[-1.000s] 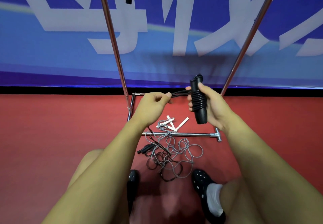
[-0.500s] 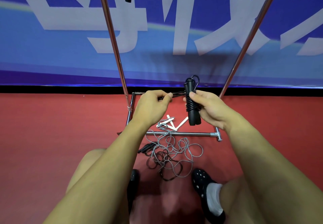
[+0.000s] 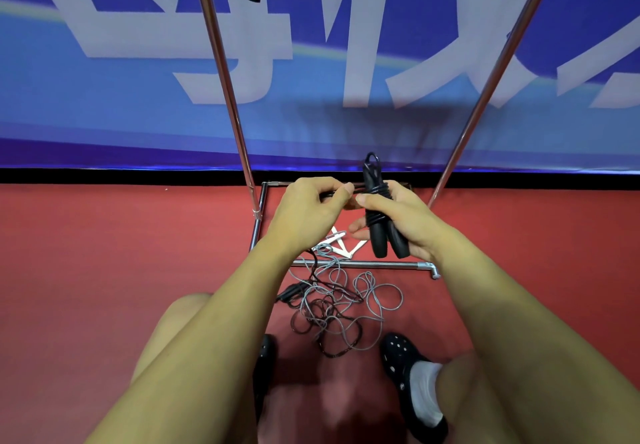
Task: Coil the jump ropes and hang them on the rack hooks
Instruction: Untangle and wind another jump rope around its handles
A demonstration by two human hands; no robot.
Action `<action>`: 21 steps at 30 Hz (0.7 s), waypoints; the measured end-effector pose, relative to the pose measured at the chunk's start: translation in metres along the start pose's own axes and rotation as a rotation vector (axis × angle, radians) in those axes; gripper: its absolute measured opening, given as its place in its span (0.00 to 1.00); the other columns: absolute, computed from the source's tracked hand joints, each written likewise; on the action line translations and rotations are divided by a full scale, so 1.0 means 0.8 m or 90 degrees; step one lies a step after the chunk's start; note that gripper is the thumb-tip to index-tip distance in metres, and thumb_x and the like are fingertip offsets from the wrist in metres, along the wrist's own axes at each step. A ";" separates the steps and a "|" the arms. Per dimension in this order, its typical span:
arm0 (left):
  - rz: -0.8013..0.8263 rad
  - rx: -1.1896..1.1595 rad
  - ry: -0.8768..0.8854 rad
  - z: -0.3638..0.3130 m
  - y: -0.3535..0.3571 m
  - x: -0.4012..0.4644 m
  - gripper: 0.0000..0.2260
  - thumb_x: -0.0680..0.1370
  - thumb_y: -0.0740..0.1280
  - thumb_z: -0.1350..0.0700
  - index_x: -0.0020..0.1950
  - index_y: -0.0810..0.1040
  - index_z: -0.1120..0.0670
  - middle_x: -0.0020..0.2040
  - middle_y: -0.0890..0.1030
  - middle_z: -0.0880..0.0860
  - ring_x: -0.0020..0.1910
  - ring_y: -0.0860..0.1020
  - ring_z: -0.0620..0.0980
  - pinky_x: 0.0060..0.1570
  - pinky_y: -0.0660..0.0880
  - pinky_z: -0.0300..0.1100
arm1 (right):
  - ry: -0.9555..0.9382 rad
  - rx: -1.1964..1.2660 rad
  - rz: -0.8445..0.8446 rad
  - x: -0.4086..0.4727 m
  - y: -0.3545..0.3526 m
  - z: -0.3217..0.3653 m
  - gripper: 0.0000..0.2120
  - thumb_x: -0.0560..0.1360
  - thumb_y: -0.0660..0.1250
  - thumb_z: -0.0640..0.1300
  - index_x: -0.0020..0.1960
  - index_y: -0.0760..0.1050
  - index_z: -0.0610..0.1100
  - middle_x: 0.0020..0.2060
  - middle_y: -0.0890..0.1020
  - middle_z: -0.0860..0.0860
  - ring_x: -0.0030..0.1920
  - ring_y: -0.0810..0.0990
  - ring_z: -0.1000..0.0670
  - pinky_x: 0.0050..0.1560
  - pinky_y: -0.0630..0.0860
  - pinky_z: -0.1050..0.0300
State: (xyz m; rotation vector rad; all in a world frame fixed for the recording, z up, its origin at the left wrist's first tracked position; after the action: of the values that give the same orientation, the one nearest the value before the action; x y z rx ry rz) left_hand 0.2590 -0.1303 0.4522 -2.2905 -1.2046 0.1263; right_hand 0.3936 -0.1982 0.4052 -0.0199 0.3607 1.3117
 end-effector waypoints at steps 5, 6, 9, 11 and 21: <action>0.015 0.017 -0.011 0.006 0.000 0.001 0.12 0.84 0.62 0.52 0.48 0.84 0.49 0.35 0.81 0.45 0.36 0.77 0.44 0.40 0.72 0.44 | -0.040 -0.046 0.016 0.002 -0.003 0.003 0.17 0.79 0.70 0.38 0.67 0.74 0.44 0.39 0.82 0.43 0.35 0.79 0.45 0.37 0.78 0.53; 0.019 0.017 -0.018 0.008 0.001 0.001 0.11 0.84 0.61 0.53 0.50 0.84 0.50 0.33 0.79 0.41 0.34 0.75 0.39 0.38 0.70 0.40 | -0.042 -0.049 0.009 0.003 -0.004 0.003 0.15 0.79 0.71 0.39 0.65 0.76 0.44 0.38 0.81 0.44 0.35 0.79 0.45 0.38 0.78 0.53; 0.020 0.009 -0.033 0.010 0.003 0.002 0.10 0.83 0.61 0.57 0.54 0.82 0.52 0.32 0.80 0.40 0.31 0.73 0.39 0.34 0.68 0.35 | -0.053 -0.058 -0.028 0.005 -0.010 0.002 0.10 0.78 0.73 0.41 0.57 0.76 0.42 0.38 0.80 0.45 0.36 0.79 0.46 0.38 0.78 0.55; 0.023 -0.020 -0.044 0.012 0.005 0.003 0.08 0.83 0.62 0.57 0.55 0.81 0.50 0.36 0.84 0.44 0.32 0.75 0.46 0.33 0.70 0.34 | -0.053 -0.051 -0.051 0.006 -0.015 0.001 0.10 0.77 0.74 0.42 0.56 0.76 0.42 0.38 0.79 0.45 0.37 0.79 0.47 0.38 0.77 0.55; 0.003 -0.046 -0.087 0.027 -0.001 0.008 0.04 0.82 0.68 0.58 0.51 0.83 0.52 0.41 0.87 0.46 0.38 0.81 0.43 0.48 0.79 0.41 | 0.046 0.160 0.035 0.004 -0.004 -0.002 0.23 0.83 0.56 0.51 0.68 0.75 0.35 0.43 0.80 0.42 0.42 0.79 0.45 0.45 0.75 0.52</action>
State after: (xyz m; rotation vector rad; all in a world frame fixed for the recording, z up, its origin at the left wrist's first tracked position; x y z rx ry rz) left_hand 0.2554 -0.1158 0.4354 -2.3797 -1.2909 0.2484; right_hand 0.3971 -0.1964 0.4024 0.1555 0.5889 1.3133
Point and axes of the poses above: each hand's wrist, its own x-axis towards the middle knuckle, its own y-axis out of the palm, z = x × y, the point moved 8 cm from there along x, towards the middle knuckle
